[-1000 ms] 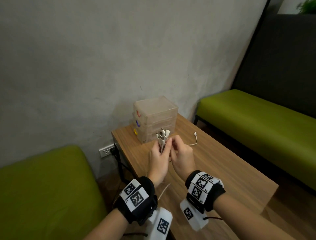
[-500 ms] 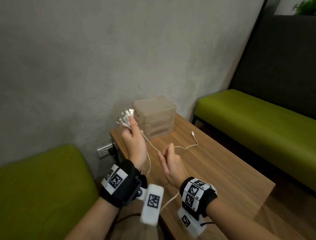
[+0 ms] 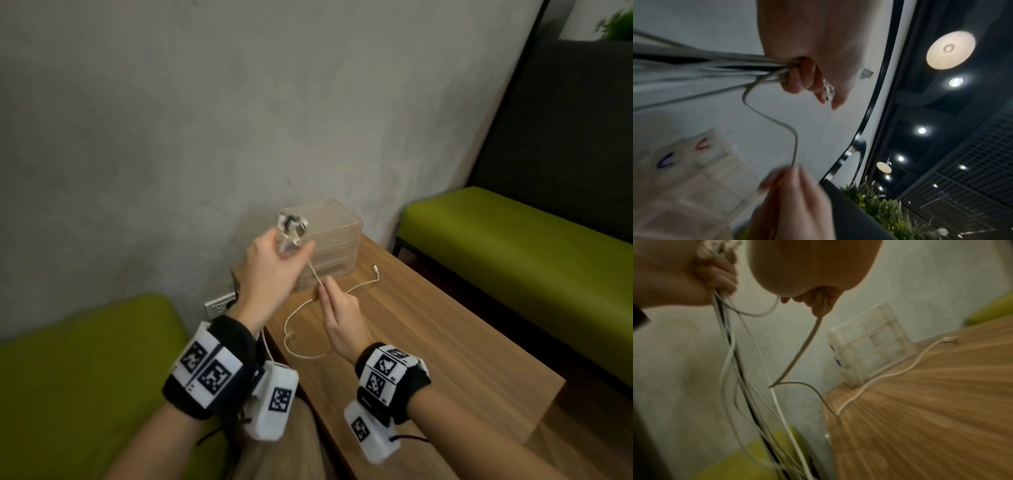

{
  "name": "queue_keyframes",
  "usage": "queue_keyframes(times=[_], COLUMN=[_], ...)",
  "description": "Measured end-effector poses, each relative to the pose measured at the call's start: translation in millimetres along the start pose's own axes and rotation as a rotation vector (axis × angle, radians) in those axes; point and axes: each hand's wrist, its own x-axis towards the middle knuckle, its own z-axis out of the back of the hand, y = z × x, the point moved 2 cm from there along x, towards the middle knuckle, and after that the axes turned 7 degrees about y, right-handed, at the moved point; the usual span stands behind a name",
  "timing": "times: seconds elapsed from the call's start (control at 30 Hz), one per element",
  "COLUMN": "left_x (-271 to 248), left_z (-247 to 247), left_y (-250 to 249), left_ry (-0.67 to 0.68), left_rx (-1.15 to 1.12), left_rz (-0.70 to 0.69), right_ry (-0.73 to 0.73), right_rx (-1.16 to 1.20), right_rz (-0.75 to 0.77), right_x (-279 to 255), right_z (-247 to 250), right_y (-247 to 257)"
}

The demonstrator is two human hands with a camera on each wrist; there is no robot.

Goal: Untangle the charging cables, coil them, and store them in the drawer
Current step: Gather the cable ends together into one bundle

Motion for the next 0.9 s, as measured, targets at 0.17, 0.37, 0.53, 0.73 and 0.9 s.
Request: queue_keyframes(times=[0.17,0.37,0.53,0.73,0.9], left_x=[-13,-14,6,5,4], left_z=[-13,-5,28,26,48], left_y=[17,18,16,7,6], left_ry=[0.146,0.030,-0.301,-0.267,-0.514], left_rx=[0.181,0.246,0.154,0.134,0.063], left_rz=[0.014,-0.112,-0.045,-0.111,-0.201], right_ry=[-0.065,-0.037,0.160,0.468,0.363], right_rx=[0.009,0.070,0.070,-0.133,0.055], right_rz=[0.041,0.060,-0.035,-0.034,0.051], right_x=[18,19,0,4,22], right_z=[-4,-8,-15,-44,-50], right_y=[19,27,4,-6,35])
